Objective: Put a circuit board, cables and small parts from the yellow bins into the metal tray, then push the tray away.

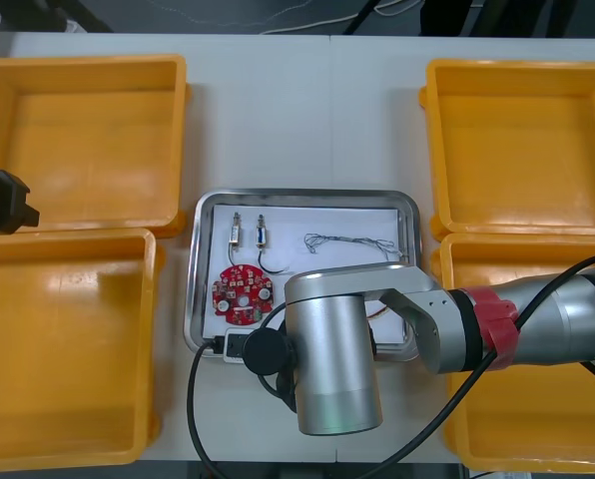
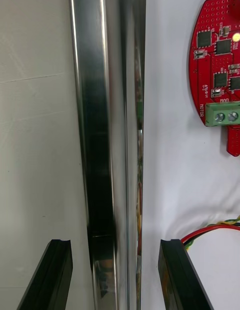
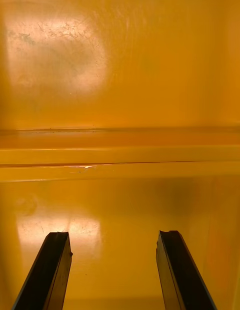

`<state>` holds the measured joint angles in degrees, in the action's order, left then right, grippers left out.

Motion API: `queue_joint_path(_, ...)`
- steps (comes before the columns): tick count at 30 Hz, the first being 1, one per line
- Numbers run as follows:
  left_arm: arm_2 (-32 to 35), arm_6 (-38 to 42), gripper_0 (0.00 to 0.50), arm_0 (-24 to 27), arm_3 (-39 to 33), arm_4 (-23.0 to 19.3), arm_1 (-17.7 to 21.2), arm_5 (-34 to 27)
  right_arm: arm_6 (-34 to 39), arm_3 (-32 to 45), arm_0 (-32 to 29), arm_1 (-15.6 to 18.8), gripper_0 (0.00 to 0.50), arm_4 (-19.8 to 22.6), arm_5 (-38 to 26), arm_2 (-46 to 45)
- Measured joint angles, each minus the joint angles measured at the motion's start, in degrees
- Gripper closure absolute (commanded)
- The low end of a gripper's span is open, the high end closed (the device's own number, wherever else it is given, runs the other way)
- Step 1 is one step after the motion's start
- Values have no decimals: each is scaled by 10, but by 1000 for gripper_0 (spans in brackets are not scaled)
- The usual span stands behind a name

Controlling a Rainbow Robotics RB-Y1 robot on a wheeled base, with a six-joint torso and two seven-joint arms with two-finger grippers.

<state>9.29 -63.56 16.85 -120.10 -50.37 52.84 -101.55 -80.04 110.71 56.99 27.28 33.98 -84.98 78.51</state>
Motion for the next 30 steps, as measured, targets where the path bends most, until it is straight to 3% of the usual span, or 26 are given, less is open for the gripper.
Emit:
queue_joint_path(1, 0, 0, 0, 0, 0, 0, 0, 0, 0, 0, 0, 0, 50, -1, 0, 0)
queue_joint_path(5, 0, 0, 0, 0, 0, 0, 0, 0, 0, 0, 0, 0, 440, -3, 0, 0)
queue_joint_path(6, 0, 0, 0, 0, 0, 0, 0, 0, 0, 0, 0, 0, 479, -4, 0, 0)
queue_joint_path(8, 0, 0, 0, 0, 0, 0, 0, 0, 0, 0, 0, 0, 500, -5, 0, 0)
queue_joint_path(30, 0, 0, 0, 0, 0, 0, 0, 0, 0, -1, 22, 15, 500, -49, 35, 0)
